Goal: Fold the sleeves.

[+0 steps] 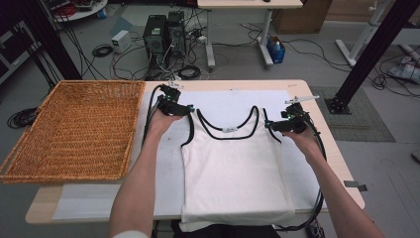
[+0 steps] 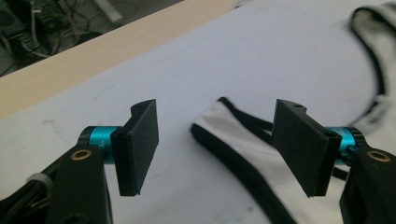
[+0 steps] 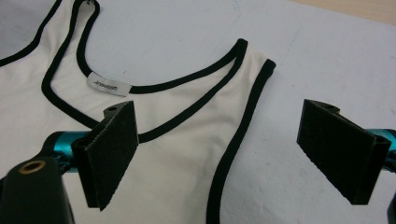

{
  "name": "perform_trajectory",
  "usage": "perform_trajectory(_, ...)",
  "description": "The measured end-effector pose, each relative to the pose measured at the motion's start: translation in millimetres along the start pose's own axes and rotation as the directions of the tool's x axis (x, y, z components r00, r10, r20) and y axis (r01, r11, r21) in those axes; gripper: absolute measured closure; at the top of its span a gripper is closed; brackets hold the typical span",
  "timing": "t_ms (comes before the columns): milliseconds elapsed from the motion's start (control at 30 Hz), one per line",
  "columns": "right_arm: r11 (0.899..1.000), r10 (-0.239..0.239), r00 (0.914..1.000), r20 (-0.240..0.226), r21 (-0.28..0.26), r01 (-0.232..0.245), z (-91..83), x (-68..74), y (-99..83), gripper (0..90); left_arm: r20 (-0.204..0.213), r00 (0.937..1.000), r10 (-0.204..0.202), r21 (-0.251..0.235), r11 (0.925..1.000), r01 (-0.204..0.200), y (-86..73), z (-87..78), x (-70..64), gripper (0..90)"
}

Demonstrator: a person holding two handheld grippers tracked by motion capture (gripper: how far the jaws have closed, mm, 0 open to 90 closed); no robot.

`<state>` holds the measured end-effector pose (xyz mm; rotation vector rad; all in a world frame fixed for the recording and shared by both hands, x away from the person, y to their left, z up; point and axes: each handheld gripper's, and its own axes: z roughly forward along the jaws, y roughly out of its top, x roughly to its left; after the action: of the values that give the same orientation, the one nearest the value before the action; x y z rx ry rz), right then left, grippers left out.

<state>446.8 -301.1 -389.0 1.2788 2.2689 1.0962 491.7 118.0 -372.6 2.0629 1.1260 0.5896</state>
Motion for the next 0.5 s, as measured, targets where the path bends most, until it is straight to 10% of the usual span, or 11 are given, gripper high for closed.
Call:
perform_trajectory(300,0.998,-0.058,0.9982,0.019,-0.019,0.058,-6.7,14.8,-1.6,12.4,0.018,0.9973,0.072,0.115,0.9907,-0.073,-2.9,56.9,4.0,40.0)
perform_trajectory(500,0.999,-0.046,0.9987,0.023,-0.026,0.046,-9.3,13.9,-6.3,12.4,0.058,0.9974,0.042,0.116,0.9921,-0.049,-8.5,76.1,0.7,40.0)
